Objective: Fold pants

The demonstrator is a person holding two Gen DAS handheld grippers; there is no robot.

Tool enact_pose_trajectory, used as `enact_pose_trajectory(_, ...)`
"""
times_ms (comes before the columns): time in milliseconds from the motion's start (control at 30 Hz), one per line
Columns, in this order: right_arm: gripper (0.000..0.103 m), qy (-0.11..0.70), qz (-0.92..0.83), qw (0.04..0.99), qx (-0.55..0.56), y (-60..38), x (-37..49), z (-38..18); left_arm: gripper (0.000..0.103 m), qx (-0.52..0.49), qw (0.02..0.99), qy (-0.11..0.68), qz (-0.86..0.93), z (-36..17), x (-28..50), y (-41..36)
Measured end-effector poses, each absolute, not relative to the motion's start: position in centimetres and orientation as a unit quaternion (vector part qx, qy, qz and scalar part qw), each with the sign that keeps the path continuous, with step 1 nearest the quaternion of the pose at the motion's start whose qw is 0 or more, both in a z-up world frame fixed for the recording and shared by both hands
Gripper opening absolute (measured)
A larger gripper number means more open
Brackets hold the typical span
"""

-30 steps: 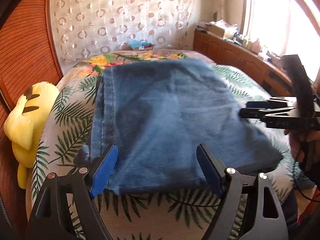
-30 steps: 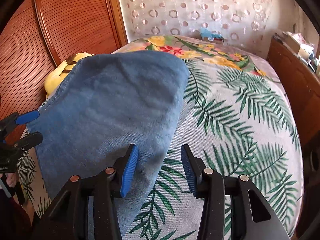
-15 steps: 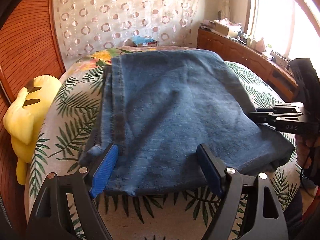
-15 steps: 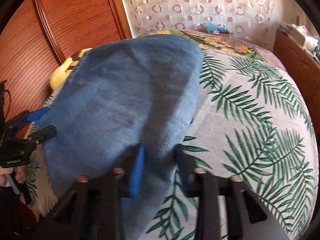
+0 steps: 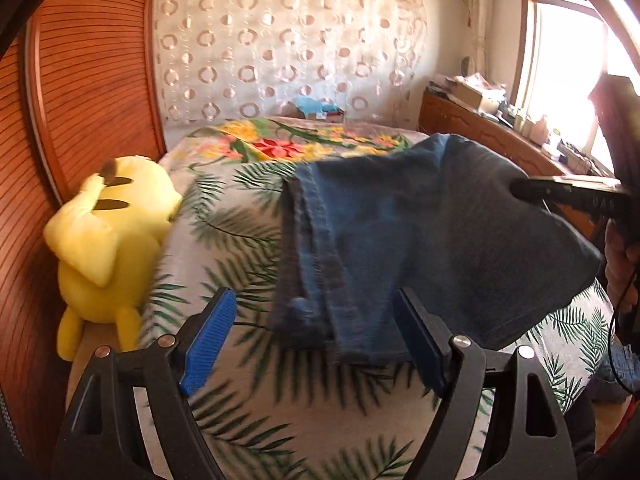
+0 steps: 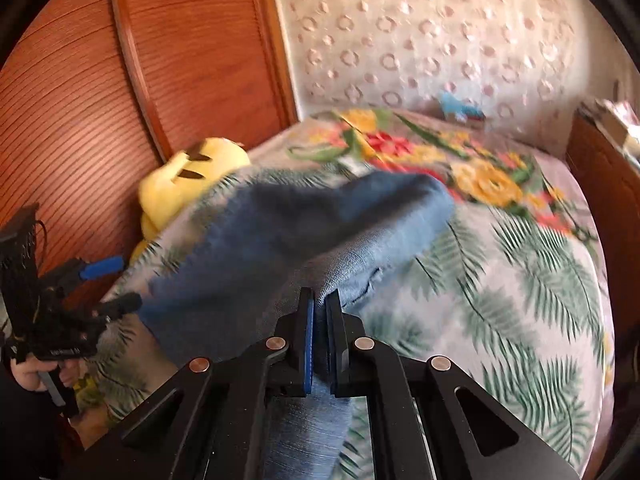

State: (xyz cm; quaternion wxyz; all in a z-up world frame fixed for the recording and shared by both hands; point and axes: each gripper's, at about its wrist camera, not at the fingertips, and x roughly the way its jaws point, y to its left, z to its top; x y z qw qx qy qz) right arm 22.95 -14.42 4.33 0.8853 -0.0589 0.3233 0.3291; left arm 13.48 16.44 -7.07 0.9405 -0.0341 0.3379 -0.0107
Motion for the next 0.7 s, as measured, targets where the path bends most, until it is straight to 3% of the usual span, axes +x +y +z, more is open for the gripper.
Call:
enact_pose_trajectory(267, 0.005, 0.306, 0.39, 0.865, -0.084, -7.1, 22.2, 5.0, 0.081, -0.046, 0.944, 0.325, 0.034, -6.1, 10.8, 21.3)
enact_pose_trajectory(700, 0.005, 0.361, 0.434, 0.818, -0.11, 0.0, 24.0, -0.3, 0.081, -0.066, 0.941, 0.324, 0.073, -6.4, 9.3, 25.3)
